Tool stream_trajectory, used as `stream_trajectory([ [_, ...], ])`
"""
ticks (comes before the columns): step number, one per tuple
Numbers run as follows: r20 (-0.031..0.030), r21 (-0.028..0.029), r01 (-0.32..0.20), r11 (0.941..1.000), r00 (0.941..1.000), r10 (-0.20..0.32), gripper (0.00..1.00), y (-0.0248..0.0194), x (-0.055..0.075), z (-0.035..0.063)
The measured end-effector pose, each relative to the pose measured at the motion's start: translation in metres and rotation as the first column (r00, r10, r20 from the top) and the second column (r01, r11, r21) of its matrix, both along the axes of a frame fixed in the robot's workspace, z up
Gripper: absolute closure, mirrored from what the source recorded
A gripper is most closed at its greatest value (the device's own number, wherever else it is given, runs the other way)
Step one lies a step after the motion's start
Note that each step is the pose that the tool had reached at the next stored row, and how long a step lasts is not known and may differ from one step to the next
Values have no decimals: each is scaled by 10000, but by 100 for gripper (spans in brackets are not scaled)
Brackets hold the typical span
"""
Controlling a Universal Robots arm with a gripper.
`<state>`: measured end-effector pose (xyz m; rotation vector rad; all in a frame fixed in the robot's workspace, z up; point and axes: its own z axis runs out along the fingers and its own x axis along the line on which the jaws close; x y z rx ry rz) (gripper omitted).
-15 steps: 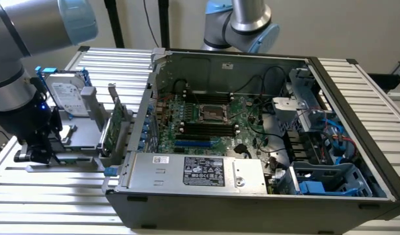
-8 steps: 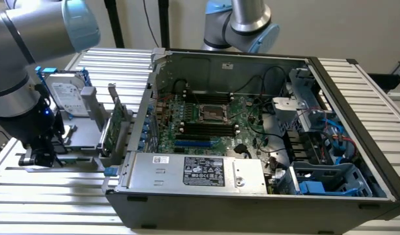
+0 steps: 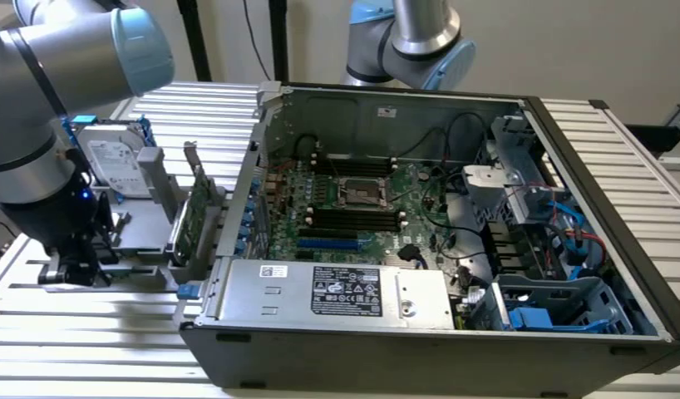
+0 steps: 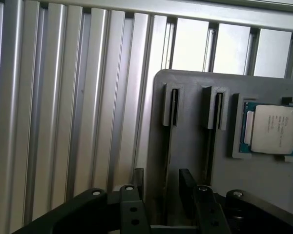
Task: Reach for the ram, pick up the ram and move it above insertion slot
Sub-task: 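Pick up the ram and move it above insertion slot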
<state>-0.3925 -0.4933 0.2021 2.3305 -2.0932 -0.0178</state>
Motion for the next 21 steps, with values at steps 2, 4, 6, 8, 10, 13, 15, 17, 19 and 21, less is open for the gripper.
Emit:
stream_trajectory([
  [2, -22, 1, 0, 10000, 10000, 0, 58, 13, 1, -2],
  [4, -40, -1, -1, 10000, 10000, 1, 58, 26, 4, -4],
  [6, -50, 1, -1, 10000, 10000, 1, 58, 31, 11, -9],
  [8, -54, 1, 2, 10000, 10000, -2, 58, 35, 18, -15],
  [10, -59, 0, 0, 10000, 10000, 0, 58, 36, 23, -21],
  [13, -67, -2, 1, 10000, 10000, -1, 66, 36, 24, -25],
  [15, -68, 0, 0, 10000, 10000, 0, 73, 37, 25, -27],
  [17, -71, 0, 1, 10000, 10000, -1, 84, 36, 25, -27],
  [19, -73, 1, 0, 10000, 10000, 0, 87, 36, 27, -27],
  [21, -73, 1, 4, 10000, 10000, -4, 87, 37, 29, -27],
])
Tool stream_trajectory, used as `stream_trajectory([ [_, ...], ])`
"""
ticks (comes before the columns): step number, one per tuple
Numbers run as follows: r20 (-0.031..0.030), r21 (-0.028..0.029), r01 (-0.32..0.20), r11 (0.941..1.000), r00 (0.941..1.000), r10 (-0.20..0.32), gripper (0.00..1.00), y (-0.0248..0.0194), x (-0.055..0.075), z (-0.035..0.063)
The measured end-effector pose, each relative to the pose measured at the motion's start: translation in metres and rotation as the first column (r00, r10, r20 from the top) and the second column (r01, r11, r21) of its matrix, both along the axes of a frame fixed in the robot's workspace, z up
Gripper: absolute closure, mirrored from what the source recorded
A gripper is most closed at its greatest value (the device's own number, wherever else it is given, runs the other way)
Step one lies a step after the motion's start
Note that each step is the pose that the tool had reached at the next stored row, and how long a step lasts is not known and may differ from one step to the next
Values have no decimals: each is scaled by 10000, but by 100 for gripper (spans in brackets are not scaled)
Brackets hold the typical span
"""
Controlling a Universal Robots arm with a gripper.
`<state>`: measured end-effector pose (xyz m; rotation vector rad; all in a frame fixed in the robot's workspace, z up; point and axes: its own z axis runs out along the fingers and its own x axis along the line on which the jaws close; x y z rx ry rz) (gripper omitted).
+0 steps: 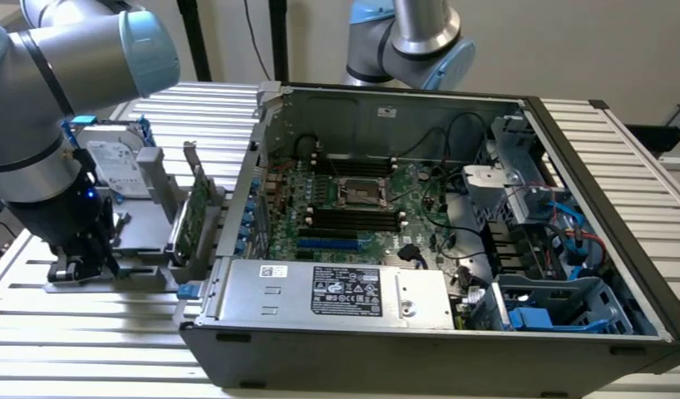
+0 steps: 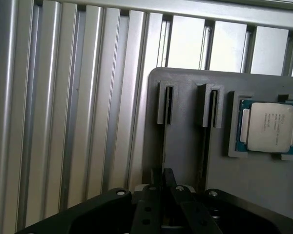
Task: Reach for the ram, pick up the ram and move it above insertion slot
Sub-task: 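Pick up the ram and move it above insertion slot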
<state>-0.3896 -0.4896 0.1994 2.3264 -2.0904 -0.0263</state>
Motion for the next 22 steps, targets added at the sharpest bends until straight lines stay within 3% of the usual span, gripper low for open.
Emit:
stream_trajectory([
  [14, -32, -2, 206, 9998, 9998, -206, 87, 0, 19, 7],
  [22, -59, -2, 231, 9997, 9997, -231, 87, 0, 22, 89],
])
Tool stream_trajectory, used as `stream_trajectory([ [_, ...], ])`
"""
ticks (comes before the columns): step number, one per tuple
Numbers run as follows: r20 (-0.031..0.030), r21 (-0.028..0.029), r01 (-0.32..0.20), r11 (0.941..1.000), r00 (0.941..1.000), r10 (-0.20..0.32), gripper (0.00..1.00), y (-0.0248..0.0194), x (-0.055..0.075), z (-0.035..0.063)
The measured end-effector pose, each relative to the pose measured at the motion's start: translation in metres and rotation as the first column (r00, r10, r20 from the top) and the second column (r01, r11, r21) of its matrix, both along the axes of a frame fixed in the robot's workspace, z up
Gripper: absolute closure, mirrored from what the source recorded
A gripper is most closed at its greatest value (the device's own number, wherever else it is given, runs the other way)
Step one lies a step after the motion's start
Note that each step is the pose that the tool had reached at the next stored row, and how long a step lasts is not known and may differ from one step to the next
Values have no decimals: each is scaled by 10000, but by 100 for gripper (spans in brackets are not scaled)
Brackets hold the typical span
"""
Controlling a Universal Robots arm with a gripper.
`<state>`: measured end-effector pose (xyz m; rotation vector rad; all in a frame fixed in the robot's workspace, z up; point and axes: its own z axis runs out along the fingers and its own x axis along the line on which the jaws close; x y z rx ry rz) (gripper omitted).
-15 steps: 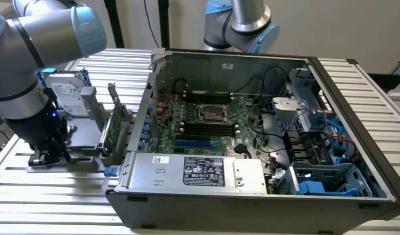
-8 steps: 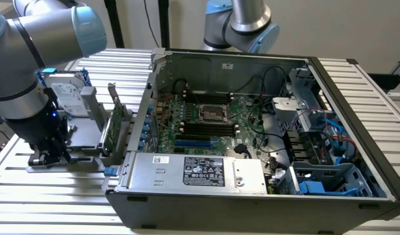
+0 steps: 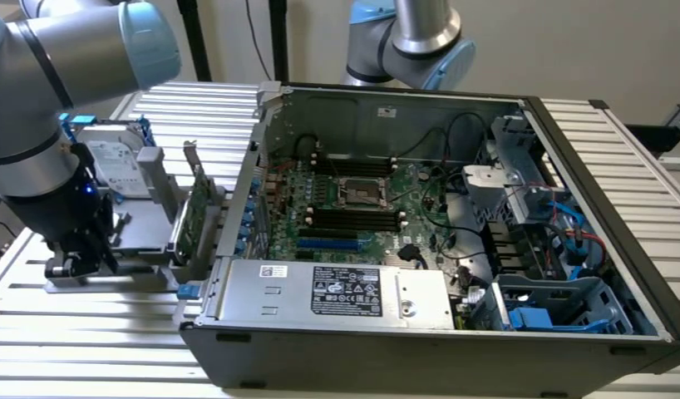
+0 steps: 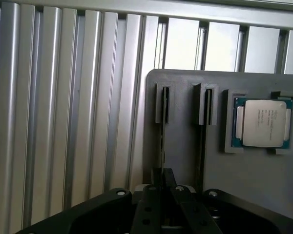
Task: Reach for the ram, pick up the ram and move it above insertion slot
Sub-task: 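Pick up the ram and move it above insertion slot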
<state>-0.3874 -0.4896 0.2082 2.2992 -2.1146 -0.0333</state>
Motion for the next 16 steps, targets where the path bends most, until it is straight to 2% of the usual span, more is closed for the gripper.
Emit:
stream_trajectory([
  [7, -30, 1, 7, 10000, 10000, -7, 87, 0, 3, 162],
  [16, -46, 2, 7, 10000, 10000, -7, 87, 0, 36, 557],
])
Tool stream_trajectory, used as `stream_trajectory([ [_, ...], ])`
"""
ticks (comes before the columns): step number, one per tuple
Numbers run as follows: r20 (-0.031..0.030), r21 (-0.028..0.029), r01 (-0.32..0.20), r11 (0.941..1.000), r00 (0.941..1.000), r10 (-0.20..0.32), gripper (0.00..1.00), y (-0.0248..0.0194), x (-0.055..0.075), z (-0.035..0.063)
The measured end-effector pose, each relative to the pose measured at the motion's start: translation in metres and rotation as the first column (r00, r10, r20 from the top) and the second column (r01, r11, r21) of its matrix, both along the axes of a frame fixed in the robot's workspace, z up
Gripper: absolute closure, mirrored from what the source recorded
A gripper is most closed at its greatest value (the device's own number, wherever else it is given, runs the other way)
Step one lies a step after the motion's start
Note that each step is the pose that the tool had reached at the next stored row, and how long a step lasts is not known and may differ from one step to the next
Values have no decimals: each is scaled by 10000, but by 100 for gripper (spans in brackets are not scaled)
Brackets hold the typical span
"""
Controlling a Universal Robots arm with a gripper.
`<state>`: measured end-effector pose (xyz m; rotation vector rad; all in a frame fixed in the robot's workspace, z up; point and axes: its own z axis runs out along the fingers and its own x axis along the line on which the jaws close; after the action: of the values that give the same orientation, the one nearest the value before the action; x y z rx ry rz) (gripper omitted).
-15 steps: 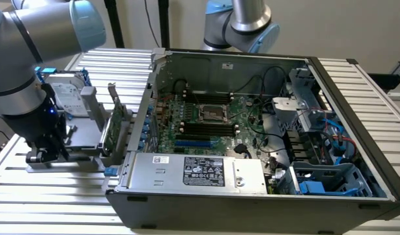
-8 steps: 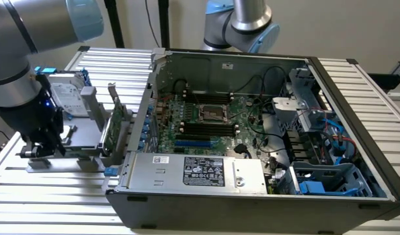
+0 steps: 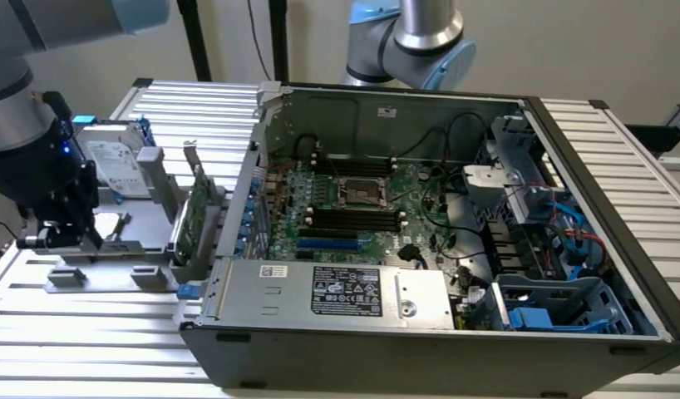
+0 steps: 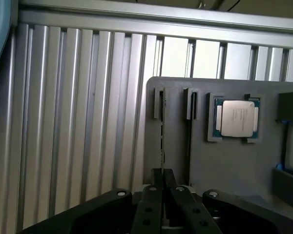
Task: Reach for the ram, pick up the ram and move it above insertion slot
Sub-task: 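Pick up the ram and move it above insertion slot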
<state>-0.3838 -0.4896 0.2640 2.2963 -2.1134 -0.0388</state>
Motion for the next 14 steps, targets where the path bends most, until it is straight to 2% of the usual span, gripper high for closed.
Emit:
stream_trajectory([
  [4, -2, 9, -1, 10000, 10000, 1, 87, 0, 93, 181],
  [14, -23, 70, -9, 10000, 10000, 9, 87, 0, 531, 634],
])
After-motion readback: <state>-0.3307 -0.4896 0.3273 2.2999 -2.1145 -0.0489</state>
